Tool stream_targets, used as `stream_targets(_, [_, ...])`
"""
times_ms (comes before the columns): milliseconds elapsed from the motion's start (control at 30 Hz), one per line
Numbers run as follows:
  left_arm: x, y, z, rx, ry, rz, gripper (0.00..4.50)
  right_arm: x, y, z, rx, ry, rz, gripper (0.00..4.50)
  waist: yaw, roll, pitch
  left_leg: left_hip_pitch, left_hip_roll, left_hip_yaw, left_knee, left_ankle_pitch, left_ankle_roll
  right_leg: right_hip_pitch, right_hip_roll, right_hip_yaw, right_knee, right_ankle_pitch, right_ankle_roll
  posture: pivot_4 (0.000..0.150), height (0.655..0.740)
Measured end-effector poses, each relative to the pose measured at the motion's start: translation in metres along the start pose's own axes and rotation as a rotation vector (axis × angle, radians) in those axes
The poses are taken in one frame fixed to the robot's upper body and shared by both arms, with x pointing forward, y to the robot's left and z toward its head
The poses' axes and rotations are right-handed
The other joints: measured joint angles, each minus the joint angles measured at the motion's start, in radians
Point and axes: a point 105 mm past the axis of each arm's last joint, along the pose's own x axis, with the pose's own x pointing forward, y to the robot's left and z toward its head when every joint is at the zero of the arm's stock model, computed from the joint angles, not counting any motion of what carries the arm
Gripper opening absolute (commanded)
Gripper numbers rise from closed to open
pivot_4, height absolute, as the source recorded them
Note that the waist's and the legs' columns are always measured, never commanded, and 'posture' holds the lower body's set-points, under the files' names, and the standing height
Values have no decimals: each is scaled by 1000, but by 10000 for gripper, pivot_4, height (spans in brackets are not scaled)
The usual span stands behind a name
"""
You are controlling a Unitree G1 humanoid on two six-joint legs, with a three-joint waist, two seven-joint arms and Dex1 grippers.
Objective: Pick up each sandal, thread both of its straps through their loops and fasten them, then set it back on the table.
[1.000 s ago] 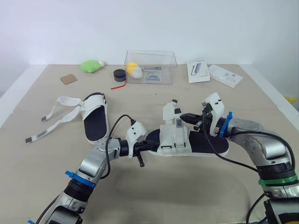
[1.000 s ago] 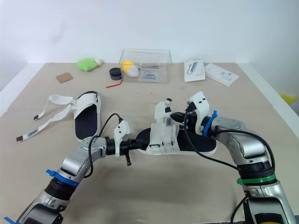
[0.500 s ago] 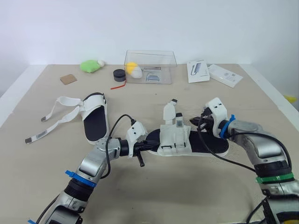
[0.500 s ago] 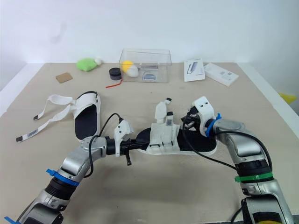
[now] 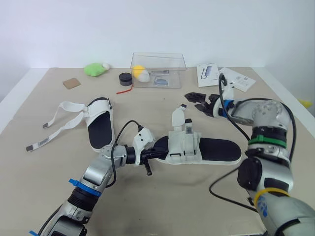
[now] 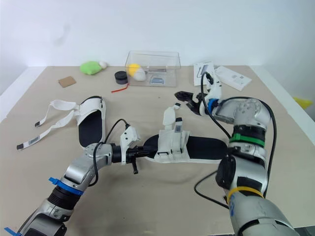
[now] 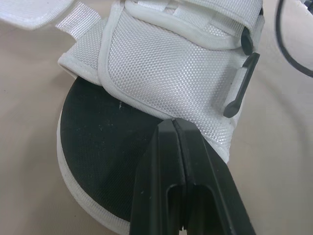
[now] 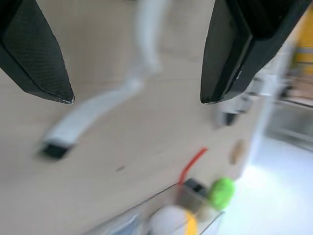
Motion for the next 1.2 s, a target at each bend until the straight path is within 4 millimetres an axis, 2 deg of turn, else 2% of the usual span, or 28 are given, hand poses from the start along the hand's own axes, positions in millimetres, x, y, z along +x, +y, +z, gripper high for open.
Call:
stream_targets(300, [0,-1,1,2,-3,-3,0,31,-9,-23,136,56,-73,44527,-1,0,0,-5,-1,1,0,0,1,-4,0,1,-1,3,6,1500,7400])
stream_targets(600, [0,0,1,3,-5,-3,0,42,-6,-17,165,-13,-71,44527,-1,0,0,-8,-1,1,0,0,1,-7,0,1,-1,5,7,1500,7400])
stream_targets(633, [0,-1,1,4,-5,-3,0,43,-8,-18,174,-18,-78,40687,-1,0,0,-8,-1,2,0,0,1,-7,0,1,-1,5,7,1500,7400])
stream_targets(667, [0,-1,2,4,-6,-4,0,44,-9,-18,178,-18,-81,39355,-1,1,0,-8,-1,2,0,0,1,-7,0,2,-2,5,7,1500,7400])
stream_targets(733, [0,-1,2,4,-6,-4,0,46,-11,-21,189,-14,-84,31684,-1,0,0,-8,-1,2,0,0,1,-7,0,2,-2,5,7,1500,7400])
stream_targets(833, [0,-1,2,4,-6,-4,0,48,-12,-24,198,-10,-85,19354,-1,0,0,-9,-1,2,0,0,1,-8,0,2,-2,5,7,1500,7400])
stream_targets(967, [0,-1,2,4,-6,-4,0,51,-11,-21,187,-27,-84,623,-1,1,0,-9,-1,2,0,0,1,-8,0,2,-2,5,7,1500,7400])
stream_targets(1100, [0,0,2,5,-6,-3,0,53,-5,-21,98,-28,-55,623,-1,1,0,-9,-1,2,0,0,1,-8,0,2,-2,5,7,1500,7400])
stream_targets(1200, [0,0,2,6,-6,-3,0,51,13,-23,-196,-58,63,623,-1,1,0,-10,-1,1,1,1,2,-8,0,1,-2,5,8,1500,7400])
